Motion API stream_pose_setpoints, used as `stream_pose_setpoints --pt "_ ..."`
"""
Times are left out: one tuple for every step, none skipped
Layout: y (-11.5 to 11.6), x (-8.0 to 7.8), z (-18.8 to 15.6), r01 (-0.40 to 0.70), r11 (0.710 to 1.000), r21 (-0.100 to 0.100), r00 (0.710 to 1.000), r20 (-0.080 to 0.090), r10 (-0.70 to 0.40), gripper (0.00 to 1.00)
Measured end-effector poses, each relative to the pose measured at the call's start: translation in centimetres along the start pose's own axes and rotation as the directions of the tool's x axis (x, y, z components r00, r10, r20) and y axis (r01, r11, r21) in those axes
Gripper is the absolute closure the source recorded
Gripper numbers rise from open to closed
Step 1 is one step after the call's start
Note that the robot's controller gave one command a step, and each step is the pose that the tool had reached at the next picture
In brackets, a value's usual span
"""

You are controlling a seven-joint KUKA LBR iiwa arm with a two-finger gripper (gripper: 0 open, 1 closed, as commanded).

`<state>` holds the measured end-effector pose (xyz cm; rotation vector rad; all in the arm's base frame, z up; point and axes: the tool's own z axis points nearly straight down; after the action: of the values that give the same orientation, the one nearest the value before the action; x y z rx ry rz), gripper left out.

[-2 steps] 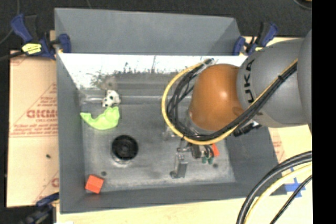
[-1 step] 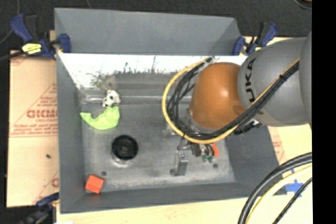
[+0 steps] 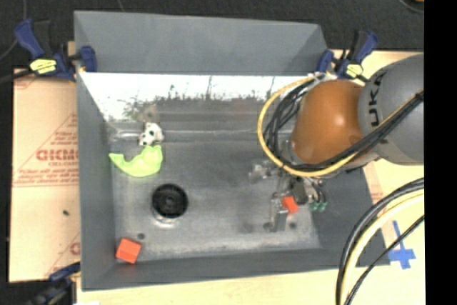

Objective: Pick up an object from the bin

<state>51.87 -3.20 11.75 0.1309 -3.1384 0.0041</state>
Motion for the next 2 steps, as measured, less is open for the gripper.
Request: stream_pose_setpoints --pt "-5.11 1.06 -5.96 -0.326 0.945 -0.005 0.945 0.005 0.326 0.00" --pt "-5.24 1.11 -6.01 -0.327 0.945 -0.004 0.945 0.005 0.327 0.00"
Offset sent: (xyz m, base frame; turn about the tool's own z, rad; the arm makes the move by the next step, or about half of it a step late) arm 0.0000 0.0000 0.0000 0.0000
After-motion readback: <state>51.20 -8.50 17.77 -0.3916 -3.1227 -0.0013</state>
